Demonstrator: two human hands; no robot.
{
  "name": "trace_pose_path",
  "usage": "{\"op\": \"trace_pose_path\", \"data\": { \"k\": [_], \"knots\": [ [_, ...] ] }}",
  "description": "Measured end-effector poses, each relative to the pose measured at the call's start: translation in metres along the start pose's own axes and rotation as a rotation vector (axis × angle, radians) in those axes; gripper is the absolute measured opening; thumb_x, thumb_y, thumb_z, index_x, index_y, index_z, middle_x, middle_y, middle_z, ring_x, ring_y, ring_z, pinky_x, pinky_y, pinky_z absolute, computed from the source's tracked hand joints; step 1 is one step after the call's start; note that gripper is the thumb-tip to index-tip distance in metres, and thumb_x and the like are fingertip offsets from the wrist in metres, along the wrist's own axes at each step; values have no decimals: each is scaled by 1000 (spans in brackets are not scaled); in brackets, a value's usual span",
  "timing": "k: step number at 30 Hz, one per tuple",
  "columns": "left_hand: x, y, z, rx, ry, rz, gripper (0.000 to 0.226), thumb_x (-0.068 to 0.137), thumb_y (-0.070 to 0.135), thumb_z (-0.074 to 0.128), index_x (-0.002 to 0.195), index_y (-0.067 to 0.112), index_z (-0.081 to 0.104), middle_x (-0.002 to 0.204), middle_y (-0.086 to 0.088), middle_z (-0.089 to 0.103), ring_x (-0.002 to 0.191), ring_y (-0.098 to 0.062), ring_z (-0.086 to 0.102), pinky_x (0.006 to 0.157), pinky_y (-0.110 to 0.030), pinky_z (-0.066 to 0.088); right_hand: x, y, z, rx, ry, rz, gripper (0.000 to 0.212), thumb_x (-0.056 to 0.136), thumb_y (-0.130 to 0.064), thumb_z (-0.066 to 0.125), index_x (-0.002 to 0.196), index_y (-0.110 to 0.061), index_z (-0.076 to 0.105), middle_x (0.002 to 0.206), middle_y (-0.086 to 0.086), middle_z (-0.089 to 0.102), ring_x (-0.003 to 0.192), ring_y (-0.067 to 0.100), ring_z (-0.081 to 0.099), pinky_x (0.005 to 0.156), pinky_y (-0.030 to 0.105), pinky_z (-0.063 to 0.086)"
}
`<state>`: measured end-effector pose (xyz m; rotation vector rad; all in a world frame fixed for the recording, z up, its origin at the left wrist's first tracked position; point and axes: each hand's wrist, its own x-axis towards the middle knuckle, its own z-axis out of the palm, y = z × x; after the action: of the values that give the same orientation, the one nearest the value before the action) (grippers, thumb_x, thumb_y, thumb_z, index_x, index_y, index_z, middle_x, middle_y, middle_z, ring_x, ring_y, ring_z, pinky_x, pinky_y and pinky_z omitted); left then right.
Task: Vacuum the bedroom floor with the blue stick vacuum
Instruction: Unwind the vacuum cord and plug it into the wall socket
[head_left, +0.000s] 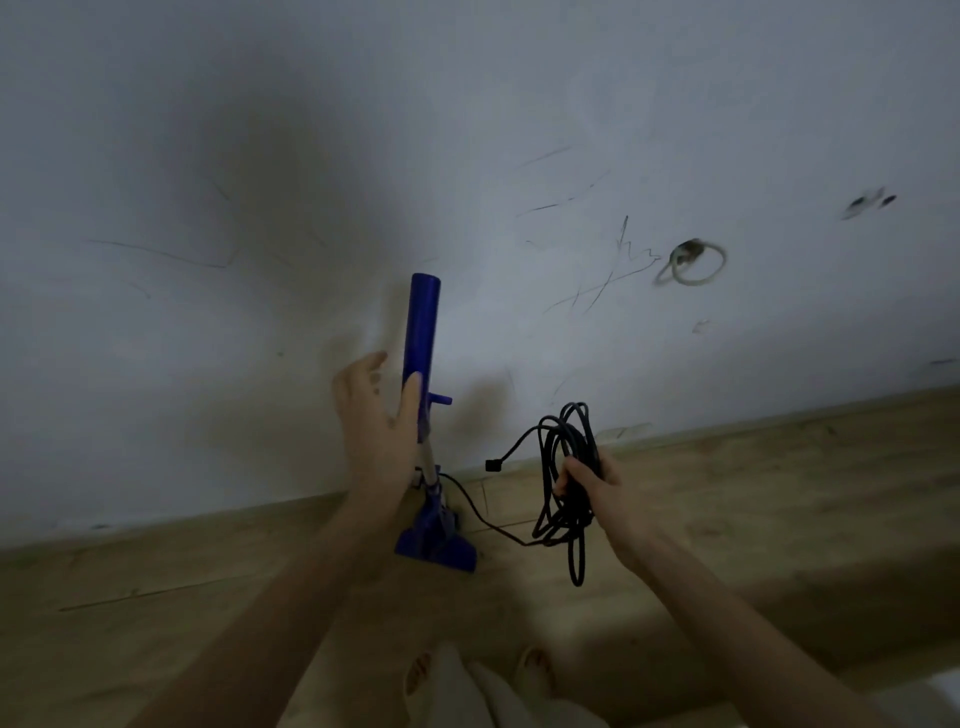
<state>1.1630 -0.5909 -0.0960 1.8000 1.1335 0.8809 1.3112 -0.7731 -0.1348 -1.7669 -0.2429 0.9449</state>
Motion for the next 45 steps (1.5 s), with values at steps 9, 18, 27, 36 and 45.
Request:
{"op": "trace_pose_path", "data": {
  "k": [9, 18, 27, 36, 45],
  "knots": [
    [-39, 28, 75, -186, -793, -775, 43, 98, 47, 44, 113, 12, 64, 104, -3, 72, 96, -12, 64, 97, -34, 47, -23, 5, -5, -290, -97, -108, 11, 100, -24, 51, 96, -21, 61, 83, -1, 64, 75, 10, 60, 69, 24, 48],
    [-50, 27, 146, -191, -681, -775, 11, 85, 4, 68, 80, 7, 58, 80, -13, 61, 72, -22, 61, 70, -34, 54, -19, 26, -7, -381, -138, -84, 28, 101, -16, 47, 129, -14, 52, 105, -6, 61, 89, -2, 56, 64, 5, 43],
    [-47, -20, 116, 221, -953, 79, 43, 102, 17, 41, 145, 19, 37, 118, -7, 56, 81, -6, 56, 62, -10, 40, 22, 26, -92, -354, 122, 97, 21, 99, -26, 50, 96, -15, 67, 98, 1, 69, 99, 19, 63, 88, 32, 48],
    [-42, -35, 90, 423, -1054, 372, 53, 101, 11, 40, 151, 20, 25, 144, -4, 42, 122, -20, 50, 97, -29, 44, 71, 20, -44, -234, -60, 403, 46, 100, -40, 47, 105, 2, 64, 97, 13, 68, 87, 22, 61, 93, 39, 50],
    [-40, -39, 66, 461, -1073, 432, 59, 101, 13, 45, 153, 23, 20, 147, -1, 38, 123, -18, 48, 100, -30, 41, 79, 44, -24, -298, -31, 569, 53, 94, -53, 51, 96, -1, 60, 83, 8, 56, 68, 18, 48, 60, 27, 40]
  ]
}}
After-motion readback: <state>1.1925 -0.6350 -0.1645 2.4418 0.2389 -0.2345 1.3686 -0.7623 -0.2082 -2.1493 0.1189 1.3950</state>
